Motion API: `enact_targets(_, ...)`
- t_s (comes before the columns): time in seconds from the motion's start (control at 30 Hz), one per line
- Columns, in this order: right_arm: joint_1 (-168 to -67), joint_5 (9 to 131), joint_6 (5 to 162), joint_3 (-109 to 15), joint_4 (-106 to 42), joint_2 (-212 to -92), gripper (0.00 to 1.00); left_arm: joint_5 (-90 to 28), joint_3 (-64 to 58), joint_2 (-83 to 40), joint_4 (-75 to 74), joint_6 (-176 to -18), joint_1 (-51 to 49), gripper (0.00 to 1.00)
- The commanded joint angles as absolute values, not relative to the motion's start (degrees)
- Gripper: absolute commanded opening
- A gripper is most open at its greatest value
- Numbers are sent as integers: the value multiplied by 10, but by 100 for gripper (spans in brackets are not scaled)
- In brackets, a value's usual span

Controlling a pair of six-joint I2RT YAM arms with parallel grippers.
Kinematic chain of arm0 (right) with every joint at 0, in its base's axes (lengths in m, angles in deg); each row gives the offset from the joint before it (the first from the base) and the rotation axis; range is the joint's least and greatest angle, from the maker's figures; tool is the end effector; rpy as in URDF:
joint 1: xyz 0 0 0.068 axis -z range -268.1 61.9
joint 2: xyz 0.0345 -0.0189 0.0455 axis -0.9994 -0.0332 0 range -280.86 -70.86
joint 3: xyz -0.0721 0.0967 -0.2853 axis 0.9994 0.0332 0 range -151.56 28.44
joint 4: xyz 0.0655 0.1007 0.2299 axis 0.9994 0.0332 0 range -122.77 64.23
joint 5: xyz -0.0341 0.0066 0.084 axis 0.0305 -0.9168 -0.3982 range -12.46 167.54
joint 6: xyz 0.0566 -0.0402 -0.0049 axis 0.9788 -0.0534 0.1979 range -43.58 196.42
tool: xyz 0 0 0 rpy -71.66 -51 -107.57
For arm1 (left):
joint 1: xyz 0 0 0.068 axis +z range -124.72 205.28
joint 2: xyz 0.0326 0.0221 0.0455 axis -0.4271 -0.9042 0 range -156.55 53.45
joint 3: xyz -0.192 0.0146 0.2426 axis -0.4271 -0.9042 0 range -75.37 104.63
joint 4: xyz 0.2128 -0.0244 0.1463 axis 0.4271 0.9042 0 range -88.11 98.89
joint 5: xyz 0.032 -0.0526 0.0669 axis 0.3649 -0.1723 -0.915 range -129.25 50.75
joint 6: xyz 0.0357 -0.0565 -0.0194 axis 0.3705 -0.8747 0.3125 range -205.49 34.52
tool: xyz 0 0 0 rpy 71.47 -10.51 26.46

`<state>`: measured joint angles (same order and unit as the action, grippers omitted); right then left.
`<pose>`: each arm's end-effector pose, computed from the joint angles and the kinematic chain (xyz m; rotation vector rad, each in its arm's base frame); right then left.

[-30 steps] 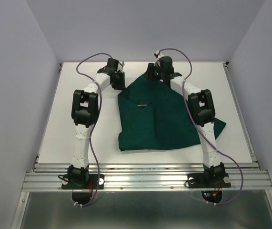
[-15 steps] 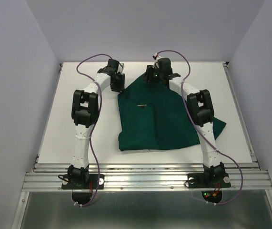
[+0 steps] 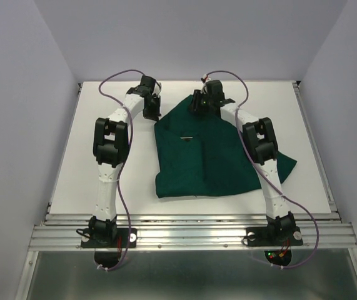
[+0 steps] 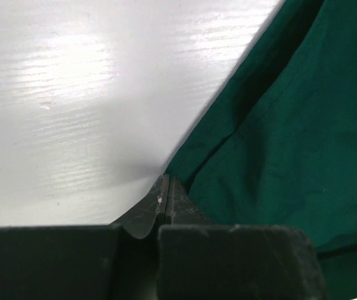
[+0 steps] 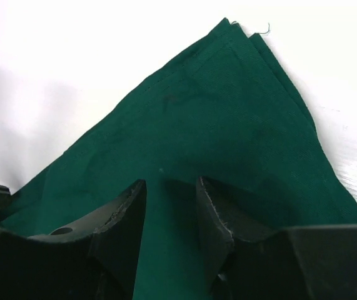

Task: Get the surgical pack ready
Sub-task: Pack the surgical kit at the center of the board.

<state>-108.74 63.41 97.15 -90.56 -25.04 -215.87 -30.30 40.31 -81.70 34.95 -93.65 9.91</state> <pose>0.5746 0.2311 0.1626 -0.1451 2.2148 0.6750 0.5396 -0.1575 0.1990 0.2241 2.4993 -0.3656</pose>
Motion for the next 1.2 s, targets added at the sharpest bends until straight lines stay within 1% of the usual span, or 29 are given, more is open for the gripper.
enact_targets(0.0,-1087,689,981,-920,-222,-2168,43,-303,451,-808,348,-937,98,0)
enact_targets(0.1,-1087,696,980,-916,-220,-2159,43,-310,446,-790,324,-944,98,0)
enact_targets(0.17,-1087,696,977,-913,-220,-2151,43,-335,412,-737,289,-955,98,0)
enact_targets(0.2,-1087,697,975,-910,-220,-2143,43,-344,373,-697,255,-960,98,3)
enact_targets(0.23,-1087,697,973,-908,-220,-2139,43,-354,357,-679,244,-962,98,9)
enact_targets(0.27,-1087,696,972,-906,-220,-2135,43,-361,347,-665,240,-964,98,17)
enact_targets(0.3,-1087,695,970,-904,-220,-2127,43,-367,331,-643,244,-965,98,31)
enact_targets(0.37,-1087,692,969,-900,-223,-2119,44,-362,302,-624,249,-969,98,33)
enact_targets(0.4,-1087,688,970,-896,-226,-2112,43,-354,289,-608,255,-972,98,26)
enact_targets(0.47,-1087,687,971,-893,-227,-2107,44,-324,244,-596,257,-981,98,2)
enact_targets(0.5,-1087,686,971,-892,-228,-2103,44,-313,227,-585,259,-982,98,0)
enact_targets(0.67,-1087,680,972,-885,-230,-2096,44,-230,108,-555,233,-997,97,0)
enact_targets(0.77,-1087,674,973,-882,-232,-2096,44,-211,75,-554,208,-1011,93,0)
enact_targets(1.17,-1087,666,974,-861,-234,-2079,44,-218,89,-632,189,-1032,74,0)
